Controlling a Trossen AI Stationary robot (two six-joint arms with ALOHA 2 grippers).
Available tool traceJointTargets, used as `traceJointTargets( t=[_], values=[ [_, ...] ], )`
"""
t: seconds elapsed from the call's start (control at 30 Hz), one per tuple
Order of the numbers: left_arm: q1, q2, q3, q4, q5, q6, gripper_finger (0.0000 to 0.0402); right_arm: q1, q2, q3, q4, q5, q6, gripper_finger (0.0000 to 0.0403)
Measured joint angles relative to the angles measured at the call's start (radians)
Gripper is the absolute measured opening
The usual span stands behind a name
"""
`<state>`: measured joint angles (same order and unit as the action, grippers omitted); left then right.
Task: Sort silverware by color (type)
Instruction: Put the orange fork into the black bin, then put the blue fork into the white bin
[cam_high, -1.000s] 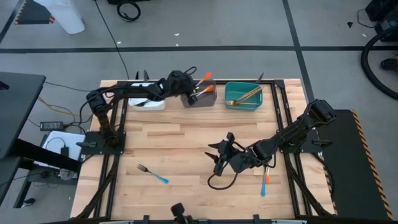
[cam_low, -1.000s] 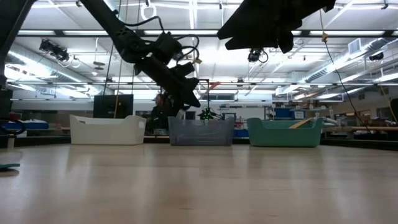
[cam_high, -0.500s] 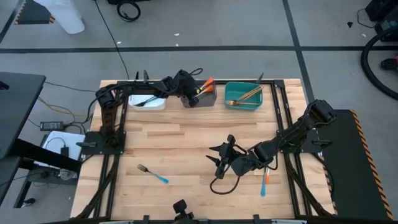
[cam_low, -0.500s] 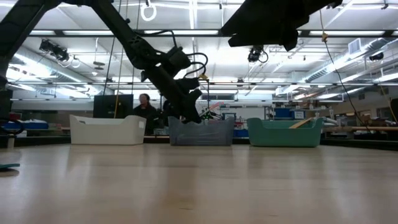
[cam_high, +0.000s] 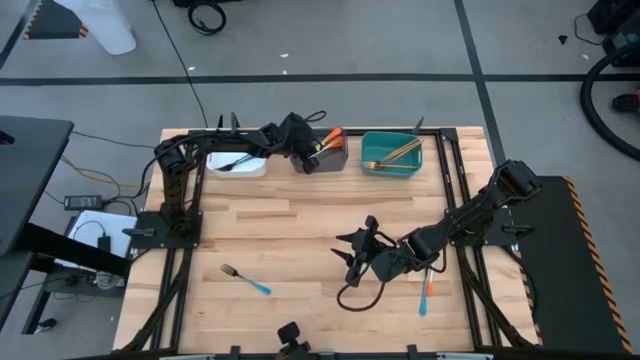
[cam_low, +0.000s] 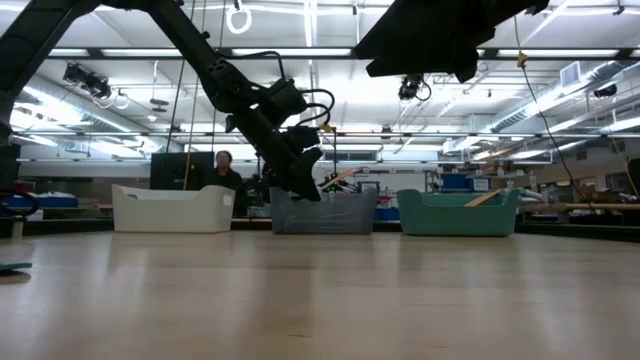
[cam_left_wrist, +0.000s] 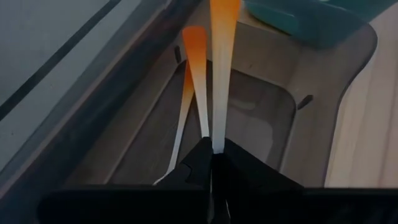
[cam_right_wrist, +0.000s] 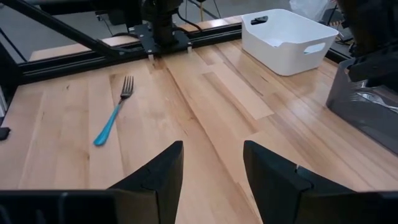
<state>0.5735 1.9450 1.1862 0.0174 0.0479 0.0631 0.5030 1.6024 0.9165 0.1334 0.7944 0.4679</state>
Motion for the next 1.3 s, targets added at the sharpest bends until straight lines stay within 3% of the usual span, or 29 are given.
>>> traceJointTargets(
  t=[0.37, 0.9, 1.1, 1.3],
  values=[
    [0.000, -0.009, 0.000, -0.023, -0.001, 0.021, 0.0106, 0.000, 0.000, 0.001, -0.004, 0.001, -0.008, 0.0178],
    [-0.049, -0.173, -0.001, -0.106, -0.009, 0.106, 0.0110, 0.000, -0.001, -0.015, -0.031, 0.023, 0.002, 0.0178],
    [-0.105, -0.270, -0.001, -0.259, -0.005, 0.169, 0.0110, -0.005, -0.001, -0.018, 0.002, 0.015, -0.023, 0.0178],
    [-0.219, -0.357, -0.001, -0.502, -0.002, 0.257, 0.0110, -0.026, -0.002, -0.018, 0.009, -0.057, -0.023, 0.0178]
  ],
)
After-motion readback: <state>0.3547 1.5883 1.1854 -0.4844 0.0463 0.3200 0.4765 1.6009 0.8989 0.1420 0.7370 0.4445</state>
